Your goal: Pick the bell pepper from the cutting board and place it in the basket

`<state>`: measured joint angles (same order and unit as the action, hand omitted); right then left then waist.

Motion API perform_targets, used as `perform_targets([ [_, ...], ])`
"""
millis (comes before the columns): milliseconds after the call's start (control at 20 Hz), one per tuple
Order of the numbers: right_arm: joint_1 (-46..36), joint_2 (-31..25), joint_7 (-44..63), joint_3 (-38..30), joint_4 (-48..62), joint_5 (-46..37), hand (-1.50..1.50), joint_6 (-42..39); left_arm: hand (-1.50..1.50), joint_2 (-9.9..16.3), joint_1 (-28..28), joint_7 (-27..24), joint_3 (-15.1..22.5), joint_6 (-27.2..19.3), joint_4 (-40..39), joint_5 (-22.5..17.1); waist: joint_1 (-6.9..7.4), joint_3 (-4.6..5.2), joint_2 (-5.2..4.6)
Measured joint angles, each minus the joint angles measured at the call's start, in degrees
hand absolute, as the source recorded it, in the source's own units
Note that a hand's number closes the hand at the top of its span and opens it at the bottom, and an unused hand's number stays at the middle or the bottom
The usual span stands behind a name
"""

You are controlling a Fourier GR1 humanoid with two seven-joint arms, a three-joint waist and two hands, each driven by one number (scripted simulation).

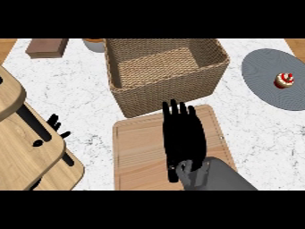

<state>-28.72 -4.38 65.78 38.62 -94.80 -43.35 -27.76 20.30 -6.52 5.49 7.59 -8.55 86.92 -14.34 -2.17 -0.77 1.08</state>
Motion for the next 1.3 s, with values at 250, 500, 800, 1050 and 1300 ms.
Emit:
perform_targets([
  [250, 3.41, -0.31, -1.29, -0.13, -0.62, -3.42, -1.5, -0.22, 0.0, 0.07, 0.62, 0.68, 0.15, 0.18, -0.27, -0.2, 0.35, -0.12, -0.12],
  [500, 7.41, 0.47, -2.88, 0.55, -1.04, -7.41, -1.5, 0.24, 0.0, -0.04, 0.98, 0.52, 0.3, 0.39, -0.66, -0.2, 0.66, -0.25, -0.15],
  [800, 9.7, 1.65, -4.95, -0.62, -0.17, -11.02, -1.5, 0.04, 0.0, 0.01, 1.51, 0.66, 0.69, 0.19, -0.73, 0.34, 1.18, -0.15, -0.29],
  [1050, 12.1, 2.54, -5.88, -1.45, 2.02, -13.17, -1.5, -0.49, 0.0, 0.02, 1.72, 0.65, 0.83, 0.33, -0.79, 0.3, 1.4, -0.15, -0.36],
  [1300, 14.4, 2.99, -6.69, -2.85, 2.94, -15.06, -1.5, -1.0, 0.0, 0.03, 1.65, 0.62, 0.74, 0.42, -0.74, 0.37, 1.38, -0.07, -0.32],
])
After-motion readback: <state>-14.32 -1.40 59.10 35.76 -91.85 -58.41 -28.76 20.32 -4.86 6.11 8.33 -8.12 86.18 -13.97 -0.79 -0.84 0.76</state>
